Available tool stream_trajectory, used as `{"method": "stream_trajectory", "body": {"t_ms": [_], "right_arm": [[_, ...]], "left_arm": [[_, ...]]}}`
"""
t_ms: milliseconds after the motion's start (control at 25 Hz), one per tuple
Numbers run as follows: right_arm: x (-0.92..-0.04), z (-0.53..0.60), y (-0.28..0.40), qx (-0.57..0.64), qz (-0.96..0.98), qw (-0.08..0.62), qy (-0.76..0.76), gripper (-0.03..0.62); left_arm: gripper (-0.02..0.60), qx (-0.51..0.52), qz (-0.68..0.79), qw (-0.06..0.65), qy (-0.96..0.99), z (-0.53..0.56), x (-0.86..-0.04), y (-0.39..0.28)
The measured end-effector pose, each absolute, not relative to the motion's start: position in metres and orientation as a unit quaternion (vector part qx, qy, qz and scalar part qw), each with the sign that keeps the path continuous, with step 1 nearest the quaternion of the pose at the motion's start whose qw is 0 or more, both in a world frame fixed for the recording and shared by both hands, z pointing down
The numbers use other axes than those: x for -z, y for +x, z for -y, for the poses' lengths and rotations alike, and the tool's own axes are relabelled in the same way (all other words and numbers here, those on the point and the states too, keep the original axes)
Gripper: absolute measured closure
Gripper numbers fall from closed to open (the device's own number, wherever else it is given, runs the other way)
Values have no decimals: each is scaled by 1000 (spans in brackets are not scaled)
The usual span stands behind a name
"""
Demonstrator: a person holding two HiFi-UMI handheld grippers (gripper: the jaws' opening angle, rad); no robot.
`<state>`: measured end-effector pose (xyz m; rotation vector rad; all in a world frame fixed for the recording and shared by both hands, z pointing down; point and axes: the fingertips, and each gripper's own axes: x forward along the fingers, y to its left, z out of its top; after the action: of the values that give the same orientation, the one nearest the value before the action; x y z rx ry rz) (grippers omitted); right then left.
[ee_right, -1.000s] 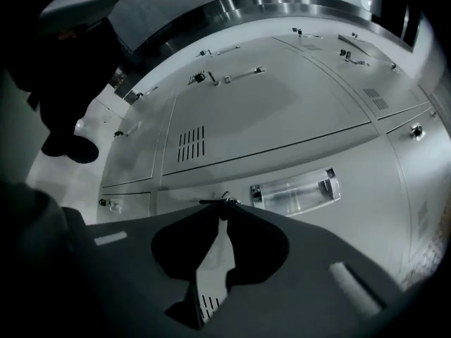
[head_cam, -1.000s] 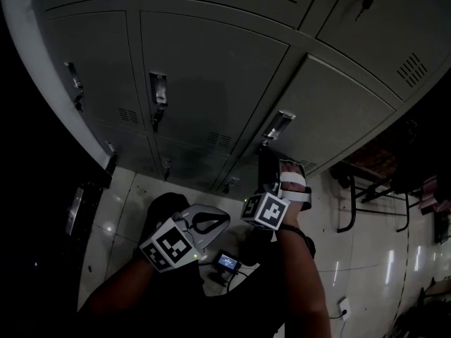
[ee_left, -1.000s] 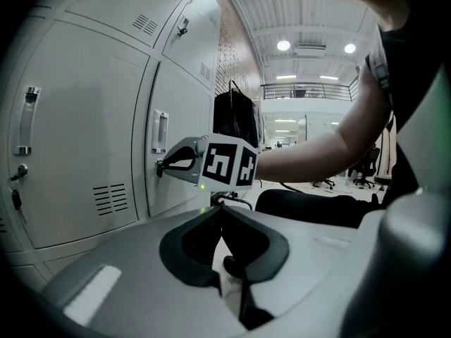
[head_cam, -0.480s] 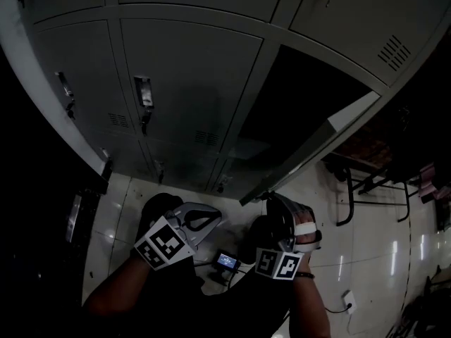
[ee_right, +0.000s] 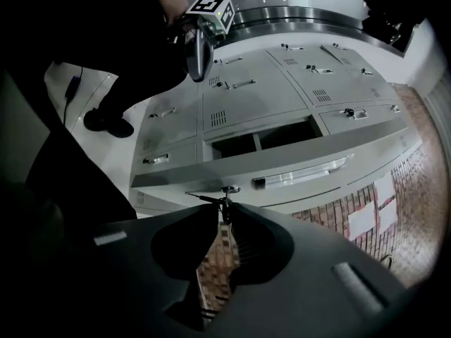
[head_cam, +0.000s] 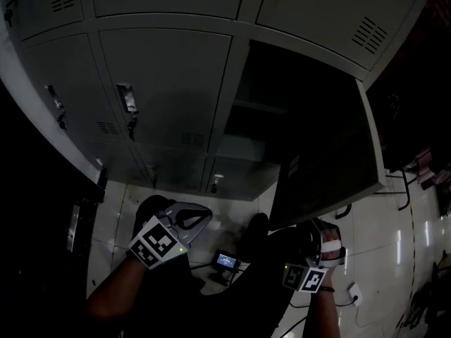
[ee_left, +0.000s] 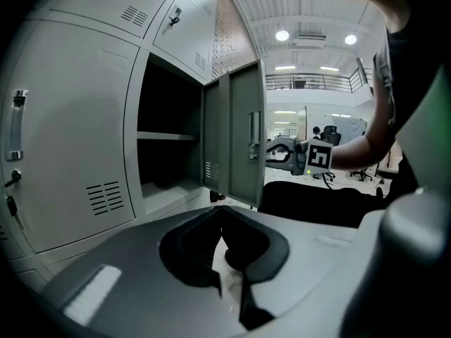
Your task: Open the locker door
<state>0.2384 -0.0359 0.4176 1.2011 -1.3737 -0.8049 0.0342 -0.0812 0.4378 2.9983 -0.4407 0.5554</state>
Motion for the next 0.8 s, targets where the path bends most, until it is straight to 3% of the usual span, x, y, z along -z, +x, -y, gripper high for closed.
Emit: {"method": "stream_trajectory", "body": {"t_ms": [240,320,480,600,720,800], "right_arm": [[-417,29,259,315,570,545,527,545],[-415,25,263,290,584,524,548,514],[-407,8,266,231,622,460,590,514],[-392,-3,254,196,665,382,612,517],[-381,-6,223,125,745,252,605,588],[-385,-2,197,78,792,204,571,592]], "left_arm": [[569,-186,143,28,972,80,-440,38],[569,-186,142,28,972,80,-440,38],[569,-186,141,28,972,80,-439,38],[569,-185,141,28,972,80,-439,38],[569,-185,141,28,972,80,-439,37],[569,-185,141,28,972,80,-439,38]]}}
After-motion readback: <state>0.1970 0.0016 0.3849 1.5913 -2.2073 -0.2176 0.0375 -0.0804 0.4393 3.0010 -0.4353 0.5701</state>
